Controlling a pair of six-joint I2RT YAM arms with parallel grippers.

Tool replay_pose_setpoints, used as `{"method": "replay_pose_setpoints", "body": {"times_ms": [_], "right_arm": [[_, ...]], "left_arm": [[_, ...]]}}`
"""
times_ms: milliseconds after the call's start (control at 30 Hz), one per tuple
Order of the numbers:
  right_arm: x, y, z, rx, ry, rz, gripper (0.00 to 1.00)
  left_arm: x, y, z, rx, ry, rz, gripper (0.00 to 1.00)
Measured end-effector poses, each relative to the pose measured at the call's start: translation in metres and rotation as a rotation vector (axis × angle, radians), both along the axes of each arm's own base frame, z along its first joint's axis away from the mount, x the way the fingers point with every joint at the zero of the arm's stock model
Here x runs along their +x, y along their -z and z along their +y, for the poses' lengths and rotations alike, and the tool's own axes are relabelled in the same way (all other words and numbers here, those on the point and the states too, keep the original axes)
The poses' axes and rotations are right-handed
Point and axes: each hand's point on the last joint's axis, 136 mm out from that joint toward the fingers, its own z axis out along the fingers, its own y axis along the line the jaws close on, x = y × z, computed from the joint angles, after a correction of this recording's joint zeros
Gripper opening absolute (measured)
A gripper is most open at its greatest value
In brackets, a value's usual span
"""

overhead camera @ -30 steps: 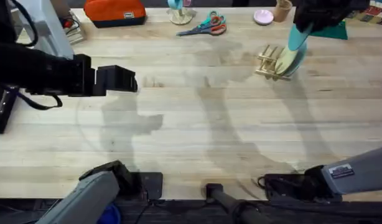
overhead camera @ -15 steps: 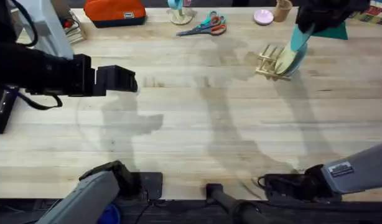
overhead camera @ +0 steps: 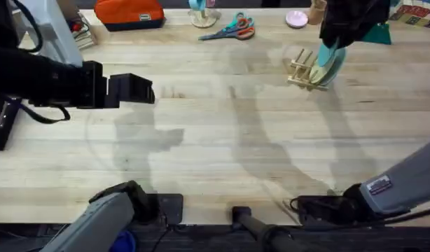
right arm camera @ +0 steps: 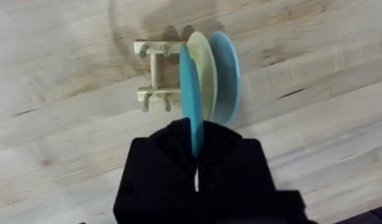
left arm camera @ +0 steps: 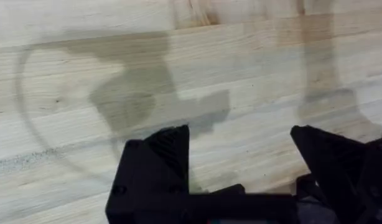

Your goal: Pick up the plates from the table one by one and place each into a slot on the dish rack.

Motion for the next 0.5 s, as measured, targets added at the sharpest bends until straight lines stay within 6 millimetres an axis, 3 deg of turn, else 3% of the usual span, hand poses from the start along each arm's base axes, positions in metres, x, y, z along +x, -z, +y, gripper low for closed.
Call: {"method": "replay_pose_setpoints", "body": {"times_ms": [500], "right_arm": [[0.005, 0.013, 0.001, -0.003, 0.000, 0.023, 0.032]], "left_arm": [[0.000, 0.000, 0.000, 0.000, 0.000, 0.000, 0.995]]}}
